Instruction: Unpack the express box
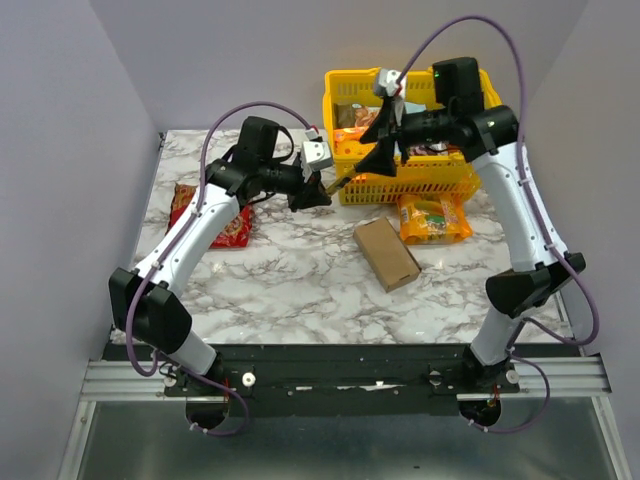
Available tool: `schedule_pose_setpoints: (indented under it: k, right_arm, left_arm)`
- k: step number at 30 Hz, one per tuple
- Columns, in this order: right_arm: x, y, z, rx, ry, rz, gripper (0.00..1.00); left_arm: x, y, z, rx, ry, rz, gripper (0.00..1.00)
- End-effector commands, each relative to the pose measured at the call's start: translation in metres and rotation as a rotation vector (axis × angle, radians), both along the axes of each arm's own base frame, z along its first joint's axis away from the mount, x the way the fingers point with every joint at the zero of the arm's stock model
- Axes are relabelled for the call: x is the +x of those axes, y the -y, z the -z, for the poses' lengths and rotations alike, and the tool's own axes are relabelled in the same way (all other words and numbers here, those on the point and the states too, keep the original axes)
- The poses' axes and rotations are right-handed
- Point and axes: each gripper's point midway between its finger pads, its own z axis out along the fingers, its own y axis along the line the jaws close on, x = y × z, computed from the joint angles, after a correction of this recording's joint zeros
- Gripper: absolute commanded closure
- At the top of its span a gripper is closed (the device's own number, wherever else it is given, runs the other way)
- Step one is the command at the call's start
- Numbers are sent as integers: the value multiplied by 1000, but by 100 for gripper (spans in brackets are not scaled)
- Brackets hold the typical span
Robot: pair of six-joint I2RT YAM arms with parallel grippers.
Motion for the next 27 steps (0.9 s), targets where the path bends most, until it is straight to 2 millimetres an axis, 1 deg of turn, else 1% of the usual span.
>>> schedule_pose_setpoints:
  k: [1,2,3,4,5,6,7,8,9,10,11,13,14,16,18,22,27]
  right_arm:
    - [-32,30,5,-50,-142,-80,23]
    - [-32,34,8,-51,-137,-79,23]
    - [-40,37,17,-55,-155,-87,23]
    - [-45,37,20,-46,-156,-93,23]
    - [-41,34,18,-18,-111,-97,24]
    - [-55,35,6,23,-95,-106,24]
    - [-56,34,28,16,-141,-106,25]
    - [-51,29,24,34,-73,-108,26]
    - [-48,29,29,22,-67,-72,27]
    - [-50,30,33,20,-58,-56,27]
    - [-44,26,27,38,-8,-47,27]
    - [-39,25,26,45,-11,-18,27]
    - [-37,23,23,48,-4,-15,27]
    - [-35,20,23,47,-16,-16,27]
    - [-34,17,22,47,-17,-25,28]
    - [-35,12,21,51,-12,-42,28]
    - [-43,5,29,37,-21,-78,34]
  left_arm:
    - [-17,-7,-16,8,121,59,100]
    - [-14,-5,-16,-6,133,49,100]
    - [-14,-5,-17,-16,130,42,100]
    - [-15,-4,-19,-28,122,39,100]
    - [-15,-2,-19,-44,101,30,100]
    - [-16,0,-19,-55,87,27,100]
    - [-16,2,-20,-67,81,25,100]
    - [-16,4,-21,-79,76,20,100]
    - [-16,6,-22,-80,77,21,100]
    - [-16,7,-20,-75,75,24,100]
    - [-17,10,-19,-65,86,31,100]
    - [-16,13,-17,-62,85,37,100]
    - [-16,16,-21,-73,90,44,100]
    - [-18,21,-22,-77,90,58,100]
    - [-20,25,-26,-84,98,71,100]
    - [-19,31,-28,-98,81,82,100]
    - [-16,38,-39,-147,64,77,100]
